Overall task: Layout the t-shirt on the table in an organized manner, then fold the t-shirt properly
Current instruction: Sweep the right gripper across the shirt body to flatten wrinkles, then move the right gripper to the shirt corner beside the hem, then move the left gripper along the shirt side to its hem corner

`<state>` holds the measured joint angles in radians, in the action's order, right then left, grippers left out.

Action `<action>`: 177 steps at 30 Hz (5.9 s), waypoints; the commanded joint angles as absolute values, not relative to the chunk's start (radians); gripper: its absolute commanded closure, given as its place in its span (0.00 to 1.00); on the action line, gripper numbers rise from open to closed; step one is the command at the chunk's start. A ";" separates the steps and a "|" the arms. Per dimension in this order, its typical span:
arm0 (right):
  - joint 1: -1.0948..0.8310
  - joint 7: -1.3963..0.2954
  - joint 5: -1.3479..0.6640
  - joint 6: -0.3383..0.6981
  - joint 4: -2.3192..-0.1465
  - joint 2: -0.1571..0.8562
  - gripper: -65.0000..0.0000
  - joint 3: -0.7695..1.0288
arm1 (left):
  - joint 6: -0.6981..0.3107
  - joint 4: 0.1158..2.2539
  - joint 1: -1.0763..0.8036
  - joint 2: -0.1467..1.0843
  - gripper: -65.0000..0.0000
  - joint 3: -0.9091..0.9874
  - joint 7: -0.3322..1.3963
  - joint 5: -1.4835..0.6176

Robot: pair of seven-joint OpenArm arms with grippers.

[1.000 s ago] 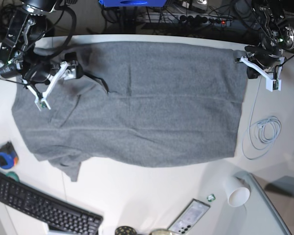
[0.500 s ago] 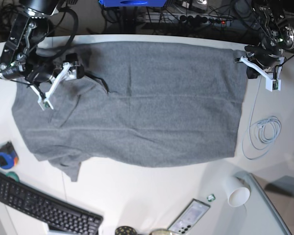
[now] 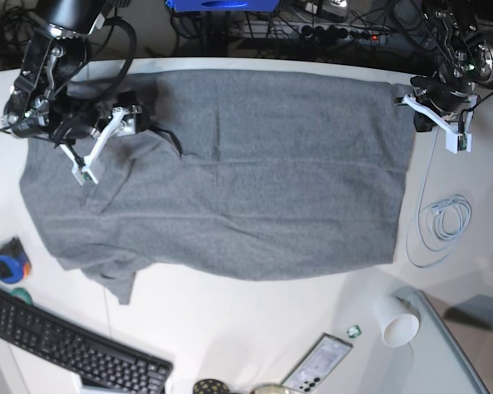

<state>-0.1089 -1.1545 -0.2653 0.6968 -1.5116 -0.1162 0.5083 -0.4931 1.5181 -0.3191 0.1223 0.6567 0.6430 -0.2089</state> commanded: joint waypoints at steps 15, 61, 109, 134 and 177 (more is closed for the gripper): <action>-0.062 -1.148 -0.280 0.698 -1.521 -0.113 0.99 0.506 | -0.489 1.532 -0.317 0.136 1.00 0.661 0.625 -0.214; 0.214 -1.201 -0.280 0.698 -1.394 0.027 0.30 0.522 | -0.490 1.675 -0.369 0.130 1.00 0.661 0.630 -0.214; -0.039 -0.955 -0.274 0.698 -1.486 0.180 0.98 0.588 | -0.483 1.682 -0.263 0.130 1.00 0.456 0.633 -0.203; -0.025 -0.960 -0.278 0.698 -1.486 0.180 0.98 0.584 | -0.483 0.641 0.446 0.295 0.45 0.358 0.352 -0.203; -0.027 -0.955 -0.278 0.698 -1.483 0.177 0.99 0.585 | -0.423 1.000 0.277 0.274 1.00 0.229 0.441 -0.206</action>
<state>-0.0399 -0.9699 -0.2646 0.6968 -1.4685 0.1619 0.5827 -0.4175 0.9886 0.2604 0.2638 0.2272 0.4541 -0.1936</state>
